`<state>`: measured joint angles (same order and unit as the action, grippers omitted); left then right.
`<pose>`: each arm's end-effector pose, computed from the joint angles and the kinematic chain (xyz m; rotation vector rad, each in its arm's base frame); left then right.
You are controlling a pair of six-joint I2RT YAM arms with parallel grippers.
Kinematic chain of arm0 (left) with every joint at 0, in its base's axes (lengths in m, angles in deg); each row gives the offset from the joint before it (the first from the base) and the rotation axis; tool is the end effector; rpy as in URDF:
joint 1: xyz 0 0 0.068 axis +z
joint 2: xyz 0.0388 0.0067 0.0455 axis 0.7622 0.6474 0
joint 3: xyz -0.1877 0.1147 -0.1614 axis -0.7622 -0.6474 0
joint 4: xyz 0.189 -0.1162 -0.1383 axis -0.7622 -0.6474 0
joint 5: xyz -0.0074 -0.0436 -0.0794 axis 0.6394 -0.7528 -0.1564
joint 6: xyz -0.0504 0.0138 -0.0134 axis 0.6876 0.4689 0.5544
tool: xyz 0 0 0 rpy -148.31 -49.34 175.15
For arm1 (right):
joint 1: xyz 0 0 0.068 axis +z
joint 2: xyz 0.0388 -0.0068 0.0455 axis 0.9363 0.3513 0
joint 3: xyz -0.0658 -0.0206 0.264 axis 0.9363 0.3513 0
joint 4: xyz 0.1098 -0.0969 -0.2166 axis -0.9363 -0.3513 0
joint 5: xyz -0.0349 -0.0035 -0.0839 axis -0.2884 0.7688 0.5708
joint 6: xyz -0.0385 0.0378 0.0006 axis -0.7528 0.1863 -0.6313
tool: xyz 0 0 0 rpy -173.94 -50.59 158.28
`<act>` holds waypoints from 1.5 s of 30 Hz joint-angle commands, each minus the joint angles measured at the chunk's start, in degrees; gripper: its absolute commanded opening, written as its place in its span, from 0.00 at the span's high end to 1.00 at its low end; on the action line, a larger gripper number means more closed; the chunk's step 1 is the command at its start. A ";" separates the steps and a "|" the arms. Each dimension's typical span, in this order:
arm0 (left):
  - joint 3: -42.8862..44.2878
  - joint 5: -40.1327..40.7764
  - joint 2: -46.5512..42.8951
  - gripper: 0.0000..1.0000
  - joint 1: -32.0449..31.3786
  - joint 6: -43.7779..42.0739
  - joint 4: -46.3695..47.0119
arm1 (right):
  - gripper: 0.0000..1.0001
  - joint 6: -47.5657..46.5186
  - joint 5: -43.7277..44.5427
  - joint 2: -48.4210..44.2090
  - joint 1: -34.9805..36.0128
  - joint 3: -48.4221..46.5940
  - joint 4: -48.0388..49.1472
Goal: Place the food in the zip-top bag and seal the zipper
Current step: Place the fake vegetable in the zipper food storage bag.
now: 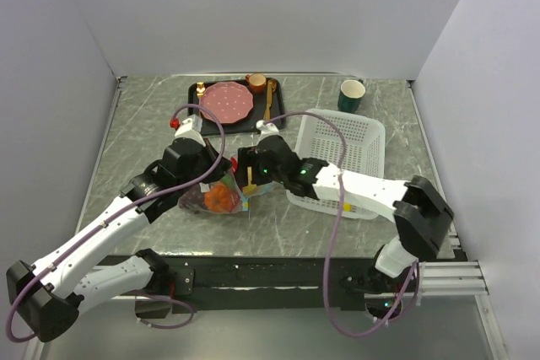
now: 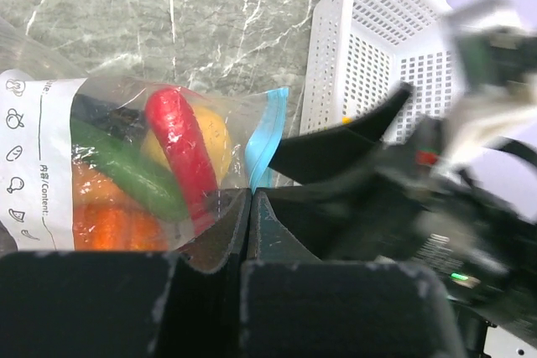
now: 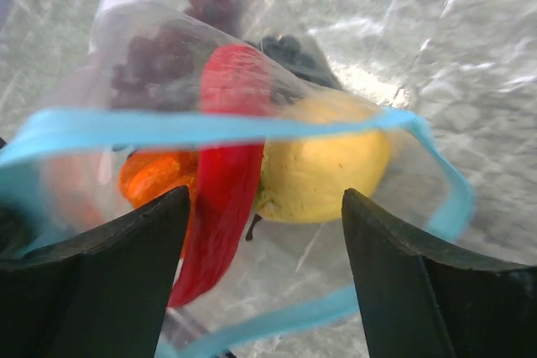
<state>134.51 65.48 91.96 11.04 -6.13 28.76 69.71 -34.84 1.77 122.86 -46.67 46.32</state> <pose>0.1689 -0.1272 0.3179 -0.2969 2.1170 -0.7615 0.2170 0.2873 0.2547 -0.3673 2.2268 0.7503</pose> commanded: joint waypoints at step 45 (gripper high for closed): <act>0.28 1.01 0.91 0.99 -0.15 -0.41 2.39 | 0.72 -1.82 -14.12 -2.51 -2.98 2.18 11.27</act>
<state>134.51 65.79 93.10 11.04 -6.13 29.05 68.83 -46.49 5.29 120.61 -46.91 50.30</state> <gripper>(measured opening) 0.015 0.230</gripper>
